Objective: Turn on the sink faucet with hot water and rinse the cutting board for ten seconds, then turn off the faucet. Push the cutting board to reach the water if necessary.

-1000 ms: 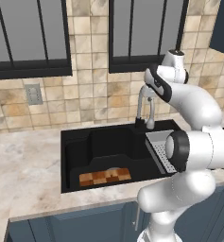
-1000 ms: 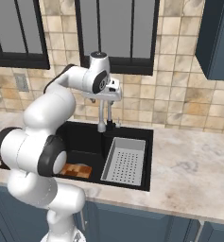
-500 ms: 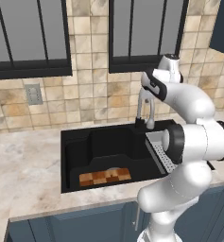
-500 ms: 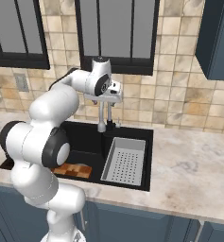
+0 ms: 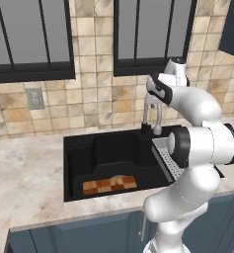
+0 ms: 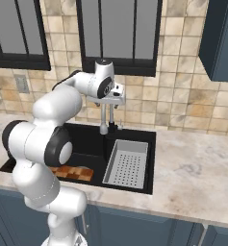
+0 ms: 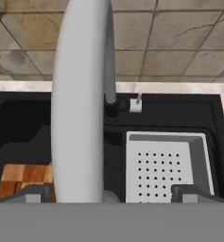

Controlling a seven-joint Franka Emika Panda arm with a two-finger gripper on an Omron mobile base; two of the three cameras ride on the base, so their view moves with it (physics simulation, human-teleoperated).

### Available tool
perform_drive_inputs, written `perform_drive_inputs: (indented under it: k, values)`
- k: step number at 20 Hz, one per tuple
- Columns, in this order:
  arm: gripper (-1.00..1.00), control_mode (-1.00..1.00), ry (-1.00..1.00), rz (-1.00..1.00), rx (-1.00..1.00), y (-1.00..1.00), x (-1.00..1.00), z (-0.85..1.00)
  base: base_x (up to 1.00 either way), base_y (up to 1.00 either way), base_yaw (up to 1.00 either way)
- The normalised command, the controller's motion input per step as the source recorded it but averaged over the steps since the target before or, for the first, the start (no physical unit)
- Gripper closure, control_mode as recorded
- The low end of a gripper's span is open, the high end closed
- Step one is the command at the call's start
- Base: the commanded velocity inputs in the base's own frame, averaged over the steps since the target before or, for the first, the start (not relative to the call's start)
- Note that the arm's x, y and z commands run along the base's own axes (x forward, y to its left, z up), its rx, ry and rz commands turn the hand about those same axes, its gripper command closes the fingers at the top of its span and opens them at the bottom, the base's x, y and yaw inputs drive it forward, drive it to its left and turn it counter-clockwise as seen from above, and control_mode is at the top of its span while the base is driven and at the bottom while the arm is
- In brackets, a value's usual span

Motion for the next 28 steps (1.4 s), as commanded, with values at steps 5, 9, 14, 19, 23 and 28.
perform_drive_inputs:
  k: [5, 9, 14, 19, 23, 28]
  values:
    - [-1.0, -1.0, 0.0, 0.0, 0.0, 0.19, 0.01, -0.1, 0.0, 0.0, 0.0]
    - [-1.0, -1.0, 0.0, 0.0, 0.0, 0.31, 0.06, -0.16, 0.0, 0.0, 0.0]
    - [-1.0, -1.0, 0.0, 0.0, 0.0, 0.33, 0.14, -0.23, 0.0, 0.0, 0.0]
    - [-1.0, -1.0, 0.0, -0.01, 0.0, 0.38, 0.31, -0.22, 0.0, 0.0, 0.0]
    - [-1.0, -1.0, 0.0, -0.03, 0.0, 0.42, 0.35, -0.21, 0.0, 0.0, 0.0]
    - [-1.0, -1.0, 0.0, -0.03, 0.0, 0.43, 0.35, -0.19, 0.0, 0.0, 0.0]
